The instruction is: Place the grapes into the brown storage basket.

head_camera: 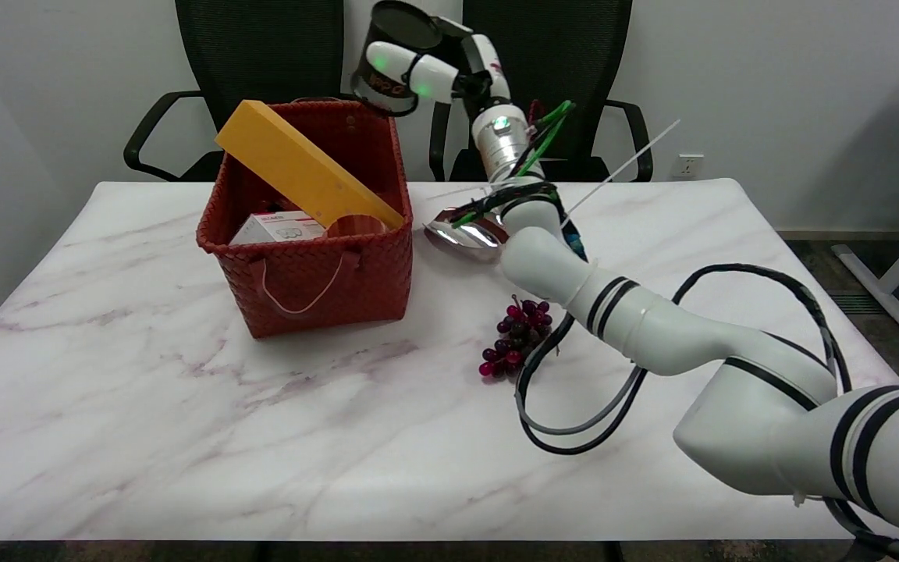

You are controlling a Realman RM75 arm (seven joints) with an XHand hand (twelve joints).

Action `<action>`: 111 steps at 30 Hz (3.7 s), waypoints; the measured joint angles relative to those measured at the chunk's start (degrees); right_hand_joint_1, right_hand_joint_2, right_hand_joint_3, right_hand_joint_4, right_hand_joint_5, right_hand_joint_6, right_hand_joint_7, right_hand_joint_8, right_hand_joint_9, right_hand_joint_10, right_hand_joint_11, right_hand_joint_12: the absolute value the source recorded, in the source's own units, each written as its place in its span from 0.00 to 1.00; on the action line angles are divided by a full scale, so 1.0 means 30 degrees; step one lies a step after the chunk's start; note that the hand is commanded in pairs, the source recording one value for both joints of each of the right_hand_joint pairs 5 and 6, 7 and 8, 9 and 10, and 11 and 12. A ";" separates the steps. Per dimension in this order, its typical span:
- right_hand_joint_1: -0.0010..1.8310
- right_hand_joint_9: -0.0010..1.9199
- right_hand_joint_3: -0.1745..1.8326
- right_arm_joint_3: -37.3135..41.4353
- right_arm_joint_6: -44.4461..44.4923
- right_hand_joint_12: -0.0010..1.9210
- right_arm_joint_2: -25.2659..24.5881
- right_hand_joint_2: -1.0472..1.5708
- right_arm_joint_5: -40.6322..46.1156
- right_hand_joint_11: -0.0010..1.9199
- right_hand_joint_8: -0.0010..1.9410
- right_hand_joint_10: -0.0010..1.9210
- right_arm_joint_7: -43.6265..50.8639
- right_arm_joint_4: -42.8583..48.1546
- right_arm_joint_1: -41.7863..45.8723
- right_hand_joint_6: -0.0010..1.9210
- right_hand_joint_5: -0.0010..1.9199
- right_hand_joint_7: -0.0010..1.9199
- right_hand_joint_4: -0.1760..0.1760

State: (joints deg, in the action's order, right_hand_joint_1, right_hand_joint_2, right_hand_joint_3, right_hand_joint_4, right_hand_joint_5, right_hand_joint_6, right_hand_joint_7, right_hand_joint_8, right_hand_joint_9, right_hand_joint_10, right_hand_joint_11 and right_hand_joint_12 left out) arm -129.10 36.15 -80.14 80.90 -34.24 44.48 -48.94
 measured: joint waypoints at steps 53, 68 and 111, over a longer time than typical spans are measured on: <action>0.71 0.28 0.62 0.0248 -0.5860 0.12 0.0035 0.62 0.0248 0.12 0.40 0.28 0.0071 0.3926 0.4123 0.19 0.19 0.41 0.50; 0.66 0.00 0.44 0.0734 -0.5708 0.00 0.0618 0.34 -0.0454 0.00 0.00 0.00 0.2669 0.5805 0.4227 0.00 0.00 0.00 0.50; 0.68 0.12 0.52 0.7959 0.1836 0.06 0.4580 0.69 -0.1787 0.06 0.23 0.12 1.7817 1.0915 1.1543 0.03 0.03 0.23 0.50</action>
State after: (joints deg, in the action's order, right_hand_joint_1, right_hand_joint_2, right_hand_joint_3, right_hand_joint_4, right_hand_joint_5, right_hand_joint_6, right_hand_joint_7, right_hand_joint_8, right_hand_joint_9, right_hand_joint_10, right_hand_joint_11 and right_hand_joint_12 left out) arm -105.22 41.66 -66.40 75.54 19.21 77.22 -14.30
